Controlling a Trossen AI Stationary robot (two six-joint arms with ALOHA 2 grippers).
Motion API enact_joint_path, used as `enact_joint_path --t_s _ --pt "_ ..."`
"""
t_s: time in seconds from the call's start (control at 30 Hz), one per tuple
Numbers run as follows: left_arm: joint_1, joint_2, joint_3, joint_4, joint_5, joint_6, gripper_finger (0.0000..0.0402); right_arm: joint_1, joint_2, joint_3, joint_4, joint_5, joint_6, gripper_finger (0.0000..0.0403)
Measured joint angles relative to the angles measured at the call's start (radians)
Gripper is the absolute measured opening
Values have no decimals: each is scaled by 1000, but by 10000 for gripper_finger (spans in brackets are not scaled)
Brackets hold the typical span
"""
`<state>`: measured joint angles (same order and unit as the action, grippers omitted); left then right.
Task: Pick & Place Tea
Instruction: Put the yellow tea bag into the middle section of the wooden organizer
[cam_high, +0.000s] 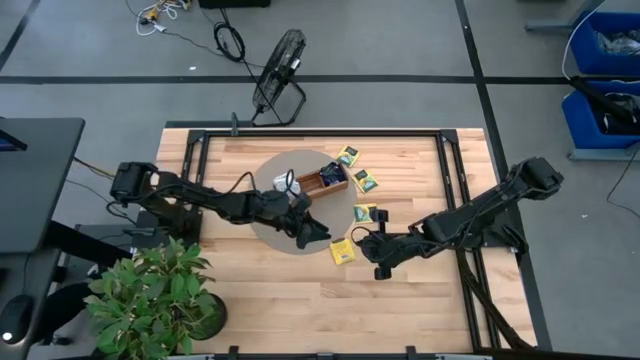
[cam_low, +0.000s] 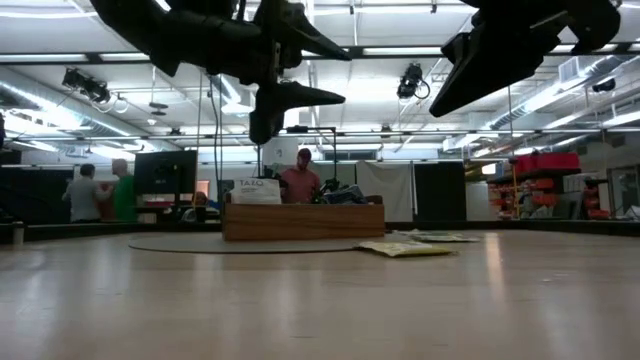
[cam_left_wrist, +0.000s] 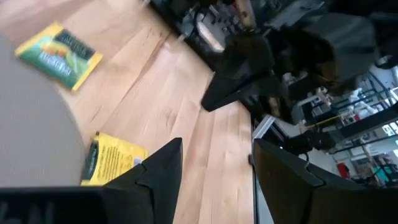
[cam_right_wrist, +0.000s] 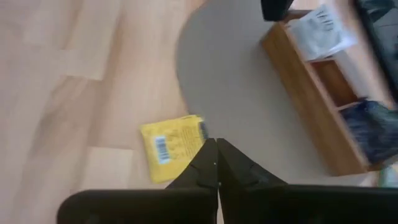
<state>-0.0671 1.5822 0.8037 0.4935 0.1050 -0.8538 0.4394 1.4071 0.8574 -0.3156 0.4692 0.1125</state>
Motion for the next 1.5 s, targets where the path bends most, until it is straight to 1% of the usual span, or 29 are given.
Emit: enact_joint_path --t_s 0.07,0.2,0.33,0.4,0.5,0.6,0.77,0.87,0.97,1.03,1.2,1.4,1.5 --pt "3 0 -1 -3 5 2 202 -9 0 0 7 -59 19 1" --pt "12 -2 0 -6 5 24 202 -35 0 0 10 -127 74 17" --pt "21 -2 0 -11 4 36 202 -67 16 -12 81 -146 88 43" --pt "21 -2 0 -13 3 38 202 -87 36 -26 100 -173 88 61" --pt "19 -2 0 -16 4 39 202 -119 74 -47 122 -226 121 101" --pt "18 -2 -1 -21 4 39 202 -139 105 -69 161 -264 141 154" --pt "18 -2 -1 -22 4 54 202 -160 154 -81 264 -237 127 247" --pt "17 -2 -1 -22 4 62 202 -179 203 -81 273 -234 135 279" --pt "18 -2 -1 -23 4 59 202 -200 258 -84 250 -253 164 287" --pt "18 -2 -1 -23 4 55 202 -208 280 -84 275 -275 165 286" --pt "18 -2 -1 -21 4 48 201 -212 289 -82 327 -252 161 282" --pt "18 -2 -1 -21 4 49 201 -239 311 -83 316 -245 172 281" --pt "18 -3 -1 -21 4 48 201 -256 344 -80 361 -273 150 277"
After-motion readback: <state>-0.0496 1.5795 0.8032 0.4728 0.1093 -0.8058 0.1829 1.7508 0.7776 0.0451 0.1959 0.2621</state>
